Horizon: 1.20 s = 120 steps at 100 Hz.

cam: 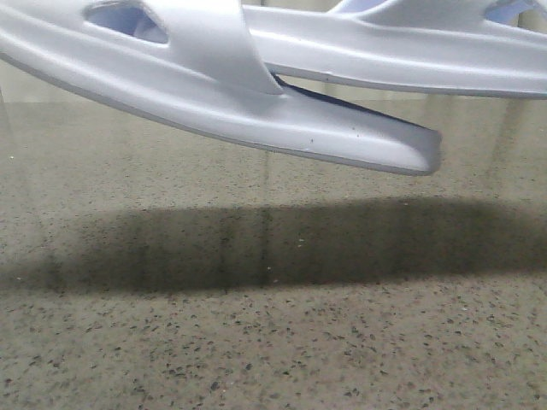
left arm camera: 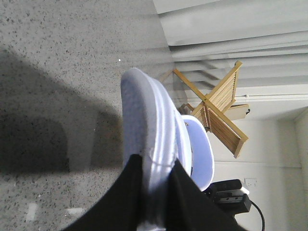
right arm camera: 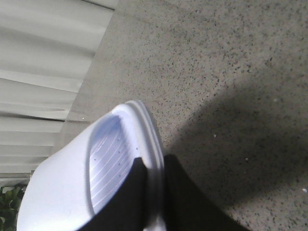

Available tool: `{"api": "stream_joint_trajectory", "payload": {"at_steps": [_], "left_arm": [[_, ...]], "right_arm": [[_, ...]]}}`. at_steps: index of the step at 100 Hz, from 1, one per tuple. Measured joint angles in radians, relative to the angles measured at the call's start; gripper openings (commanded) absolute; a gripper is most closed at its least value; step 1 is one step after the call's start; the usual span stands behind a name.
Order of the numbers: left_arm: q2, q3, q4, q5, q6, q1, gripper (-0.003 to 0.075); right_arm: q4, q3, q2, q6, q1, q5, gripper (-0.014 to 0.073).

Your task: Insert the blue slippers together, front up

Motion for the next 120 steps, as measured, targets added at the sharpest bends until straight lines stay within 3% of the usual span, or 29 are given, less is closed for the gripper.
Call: {"api": "stream_joint_trajectory", "payload": {"at_steps": [80,107,120], "left_arm": [[0.072,0.000,-0.179,0.105,0.119,0.002,0.0016],[0.089,0.000,-0.202,0.129,0.141,0.004,0.0016],[0.091,0.000,-0.204,0.136,0.151,0.004,0.0016]], "right_arm": [[0.026,0.005,0.000,-0.013,0.000,-0.035,-0.0107],[0.093,0.005,0.015,-0.081,-0.001,-0.039,-0.0107],[0.180,0.005,0.064,-0.174,-0.002,-0.027,-0.0107]]}}
